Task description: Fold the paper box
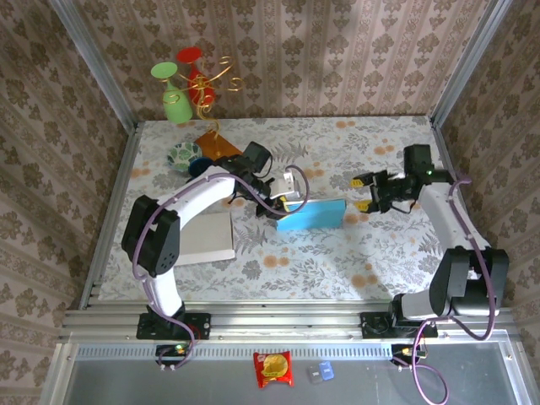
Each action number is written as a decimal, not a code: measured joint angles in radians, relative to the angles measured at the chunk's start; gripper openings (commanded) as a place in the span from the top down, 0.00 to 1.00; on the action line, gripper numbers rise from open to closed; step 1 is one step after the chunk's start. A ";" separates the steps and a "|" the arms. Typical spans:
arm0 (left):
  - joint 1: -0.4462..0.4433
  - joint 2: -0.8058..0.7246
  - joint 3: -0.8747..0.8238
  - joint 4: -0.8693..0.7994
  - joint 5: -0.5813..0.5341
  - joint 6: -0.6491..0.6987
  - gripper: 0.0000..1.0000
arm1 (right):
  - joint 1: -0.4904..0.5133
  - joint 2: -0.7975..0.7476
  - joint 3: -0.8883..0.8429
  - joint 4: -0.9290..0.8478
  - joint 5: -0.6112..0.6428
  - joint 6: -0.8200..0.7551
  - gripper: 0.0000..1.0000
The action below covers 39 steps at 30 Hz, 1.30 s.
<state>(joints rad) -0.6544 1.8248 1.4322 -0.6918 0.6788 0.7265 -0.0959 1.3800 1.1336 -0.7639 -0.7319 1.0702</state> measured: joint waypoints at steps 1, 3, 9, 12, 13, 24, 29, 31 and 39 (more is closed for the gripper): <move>0.002 0.002 0.004 -0.006 0.004 -0.003 0.78 | 0.014 -0.021 0.035 -0.023 0.076 -0.090 0.55; 0.003 0.009 0.014 -0.018 0.010 -0.010 0.77 | 0.065 -0.079 0.055 -0.038 0.195 -0.238 0.54; 0.003 0.019 0.031 -0.040 0.015 -0.023 0.76 | 0.194 -0.182 0.005 -0.087 0.392 -0.439 0.42; 0.004 0.025 0.039 -0.047 0.018 -0.025 0.76 | 0.233 -0.182 -0.070 -0.070 0.430 -0.383 0.39; 0.006 0.026 0.042 -0.050 0.018 -0.026 0.76 | 0.247 -0.184 -0.101 -0.057 0.435 -0.347 0.39; 0.007 0.027 0.043 -0.057 0.022 -0.028 0.75 | 0.278 -0.193 -0.189 0.145 0.433 0.008 0.42; 0.007 0.027 0.043 -0.057 0.021 -0.028 0.73 | 0.307 -0.166 -0.216 0.190 0.435 0.074 0.45; 0.007 0.027 0.043 -0.057 0.021 -0.029 0.72 | 0.317 -0.162 -0.230 0.193 0.440 0.088 0.46; 0.000 0.027 0.043 -0.051 0.010 -0.045 0.63 | 0.331 -0.122 -0.251 0.204 0.469 0.122 0.52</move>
<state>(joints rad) -0.6548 1.8523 1.4750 -0.7425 0.6888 0.6815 0.2348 1.2579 0.8829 -0.5598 -0.2626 1.1923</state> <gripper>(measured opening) 0.349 0.492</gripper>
